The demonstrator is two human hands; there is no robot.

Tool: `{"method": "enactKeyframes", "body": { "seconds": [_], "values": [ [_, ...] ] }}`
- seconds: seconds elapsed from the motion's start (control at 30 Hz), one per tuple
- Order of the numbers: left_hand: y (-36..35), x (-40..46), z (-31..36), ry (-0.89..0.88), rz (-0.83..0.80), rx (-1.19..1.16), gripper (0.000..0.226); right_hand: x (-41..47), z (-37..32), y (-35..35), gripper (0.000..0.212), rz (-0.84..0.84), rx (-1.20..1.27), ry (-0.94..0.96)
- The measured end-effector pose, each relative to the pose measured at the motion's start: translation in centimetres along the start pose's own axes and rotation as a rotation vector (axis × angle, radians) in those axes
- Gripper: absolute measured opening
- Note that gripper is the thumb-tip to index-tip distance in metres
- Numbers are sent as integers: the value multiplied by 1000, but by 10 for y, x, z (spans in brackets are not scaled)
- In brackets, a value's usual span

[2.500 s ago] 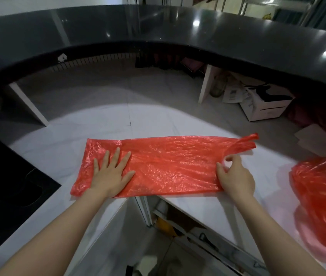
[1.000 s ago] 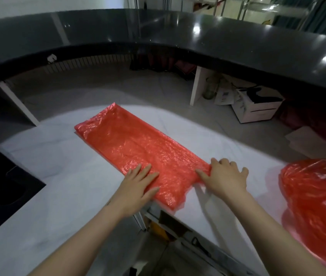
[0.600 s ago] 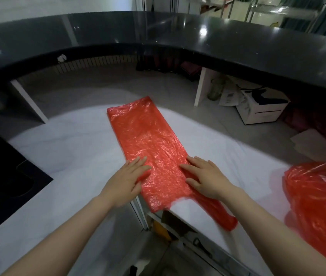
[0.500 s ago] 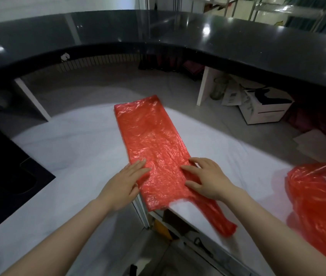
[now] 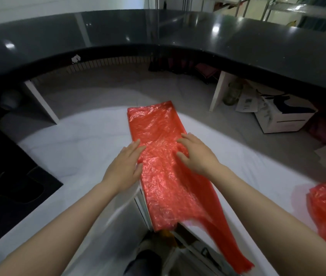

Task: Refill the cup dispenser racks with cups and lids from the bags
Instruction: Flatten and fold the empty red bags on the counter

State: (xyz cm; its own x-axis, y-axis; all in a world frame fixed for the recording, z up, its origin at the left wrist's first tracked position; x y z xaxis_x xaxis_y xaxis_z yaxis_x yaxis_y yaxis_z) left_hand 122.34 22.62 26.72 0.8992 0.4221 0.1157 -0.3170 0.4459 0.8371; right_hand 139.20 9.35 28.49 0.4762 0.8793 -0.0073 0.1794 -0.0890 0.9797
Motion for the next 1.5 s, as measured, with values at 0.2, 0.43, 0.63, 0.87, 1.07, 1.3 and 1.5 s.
{"method": "enactKeyframes", "body": {
  "seconds": [0.2,0.43,0.63,0.87,1.07,1.3,1.5],
  "values": [
    [23,107,-33,-8,42,82,59,69,-12,-1,59,-25,34,-113],
    [-6,222,-46,-272,-258,229,57,116,-40,-43,81,-85,-91,-324],
    [-42,234,-61,-346,-409,251,54,139,-44,-62,77,-89,-42,-446],
    [-42,228,-79,-230,-356,245,58,119,-27,-73,91,-119,-105,-444],
    [-33,216,-92,-148,-312,257,58,52,1,-73,94,-117,-134,-457],
    [-16,214,-75,-126,-188,493,66,-64,51,-69,91,-179,-196,-454],
    [-18,154,4,-202,-72,331,67,-95,67,-61,92,-174,-151,-564]
  ]
}}
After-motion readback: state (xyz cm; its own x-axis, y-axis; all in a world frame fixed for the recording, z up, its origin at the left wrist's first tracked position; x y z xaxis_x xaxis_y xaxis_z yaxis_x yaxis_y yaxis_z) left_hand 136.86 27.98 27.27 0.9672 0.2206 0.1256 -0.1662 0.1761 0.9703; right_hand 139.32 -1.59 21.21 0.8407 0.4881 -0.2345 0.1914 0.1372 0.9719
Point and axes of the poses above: each hand's wrist, its own x-axis towards the middle knuckle, its own y-axis out of the back of the hand, z = x × y, the point moved 6 cm from there along x, towards the middle knuckle, and after that the axes turned 10 degrees about -x, right-handed, at the moved point
